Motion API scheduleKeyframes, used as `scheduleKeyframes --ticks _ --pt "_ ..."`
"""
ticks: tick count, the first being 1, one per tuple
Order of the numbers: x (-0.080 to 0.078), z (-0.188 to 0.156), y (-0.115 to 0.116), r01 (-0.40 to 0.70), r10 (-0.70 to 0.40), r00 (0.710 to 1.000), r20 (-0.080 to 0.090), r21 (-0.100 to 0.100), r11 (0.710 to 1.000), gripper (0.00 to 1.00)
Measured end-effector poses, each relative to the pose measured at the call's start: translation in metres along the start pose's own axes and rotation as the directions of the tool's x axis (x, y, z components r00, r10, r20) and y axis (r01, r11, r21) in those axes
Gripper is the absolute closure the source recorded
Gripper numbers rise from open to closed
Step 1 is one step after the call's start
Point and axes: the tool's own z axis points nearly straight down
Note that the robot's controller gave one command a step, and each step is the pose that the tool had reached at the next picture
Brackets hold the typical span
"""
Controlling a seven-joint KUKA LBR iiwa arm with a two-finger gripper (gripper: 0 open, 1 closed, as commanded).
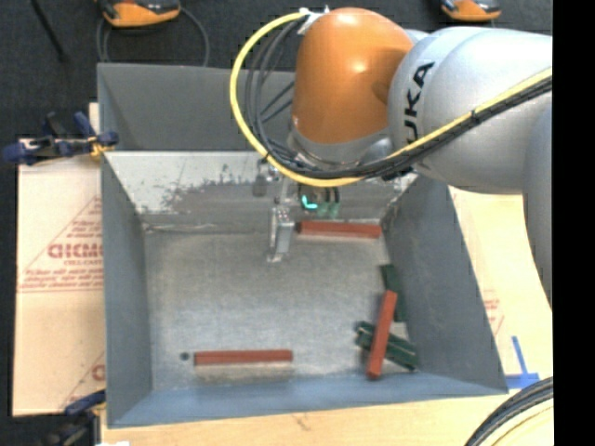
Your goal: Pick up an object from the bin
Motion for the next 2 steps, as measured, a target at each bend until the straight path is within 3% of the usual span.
scheduleKeyframes --ticks 1,2 --pt "0.103 0.179 0.029 0.096 -0.096 0.995 -0.002 0.0 0.995 0.0" --pt "0.117 0.144 -0.016 0.026 -0.026 1.0 0.005 0.001 1.0 0.0"
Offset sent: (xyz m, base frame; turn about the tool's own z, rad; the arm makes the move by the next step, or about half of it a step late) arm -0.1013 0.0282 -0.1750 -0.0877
